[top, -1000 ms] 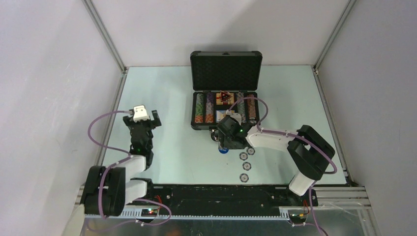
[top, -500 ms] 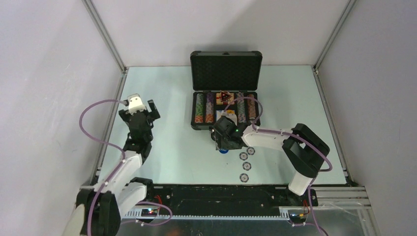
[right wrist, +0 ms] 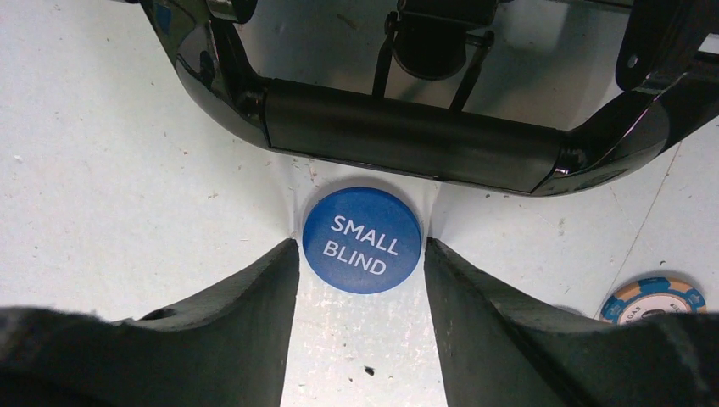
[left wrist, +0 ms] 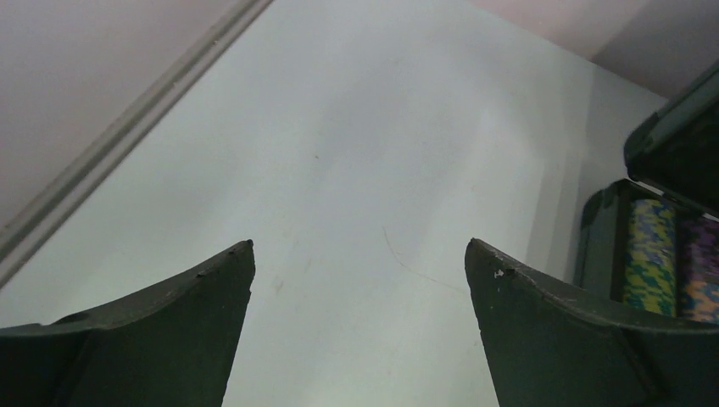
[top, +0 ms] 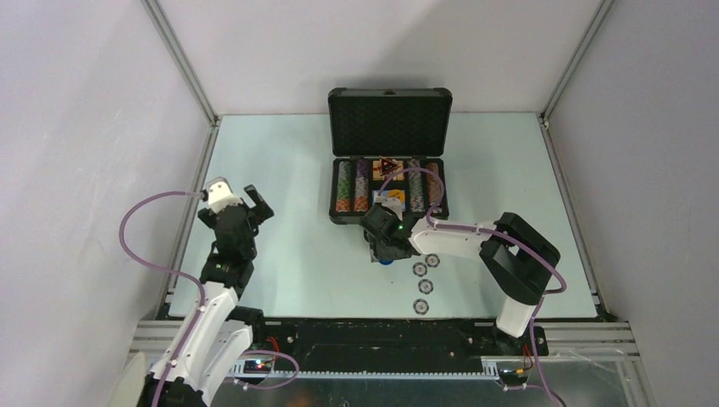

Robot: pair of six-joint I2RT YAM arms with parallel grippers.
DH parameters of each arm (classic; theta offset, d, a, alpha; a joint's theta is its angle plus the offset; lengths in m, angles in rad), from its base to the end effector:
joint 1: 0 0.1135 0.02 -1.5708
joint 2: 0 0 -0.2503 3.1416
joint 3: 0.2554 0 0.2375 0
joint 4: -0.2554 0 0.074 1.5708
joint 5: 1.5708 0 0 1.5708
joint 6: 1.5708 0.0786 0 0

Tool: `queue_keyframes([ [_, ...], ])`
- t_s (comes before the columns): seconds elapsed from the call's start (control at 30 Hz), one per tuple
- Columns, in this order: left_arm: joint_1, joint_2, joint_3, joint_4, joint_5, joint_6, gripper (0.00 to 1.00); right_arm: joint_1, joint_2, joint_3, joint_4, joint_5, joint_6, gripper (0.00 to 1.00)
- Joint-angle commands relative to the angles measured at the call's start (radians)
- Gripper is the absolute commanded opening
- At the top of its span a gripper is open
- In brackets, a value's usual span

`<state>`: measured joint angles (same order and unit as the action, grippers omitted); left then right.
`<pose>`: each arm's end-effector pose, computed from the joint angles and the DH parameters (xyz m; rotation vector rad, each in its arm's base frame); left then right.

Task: Pack up texas hold em set

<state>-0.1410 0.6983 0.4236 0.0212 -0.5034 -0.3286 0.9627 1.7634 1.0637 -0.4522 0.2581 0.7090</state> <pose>0.2073 0.0089 0.2340 -0.5134 1.7189 0.1232 0.2126 0.2703 0.1201 -0.2643 2.6543 0.1884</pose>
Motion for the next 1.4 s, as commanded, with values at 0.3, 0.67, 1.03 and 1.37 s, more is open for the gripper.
queue_keyframes([
  [0.3, -0.028, 0.163, 0.06, 0.066, 0.293, -0.178, 0.98, 0.019, 0.064, 0.001, -0.065, -0.007, -0.005, 0.5],
  [0.67, -0.081, 0.24, 0.038, 0.146, 0.303, -0.218, 0.98, 0.021, -0.02, 0.011, -0.07, 0.037, -0.023, 0.46],
  [1.03, -0.081, 0.246, 0.029, 0.154, 0.294, -0.21, 0.98, -0.048, -0.171, 0.114, -0.126, 0.031, -0.096, 0.48],
  [1.37, -0.081, 0.272, 0.028, 0.155, 0.294, -0.229, 0.98, -0.023, -0.047, 0.126, -0.104, -0.072, -0.09, 0.69],
])
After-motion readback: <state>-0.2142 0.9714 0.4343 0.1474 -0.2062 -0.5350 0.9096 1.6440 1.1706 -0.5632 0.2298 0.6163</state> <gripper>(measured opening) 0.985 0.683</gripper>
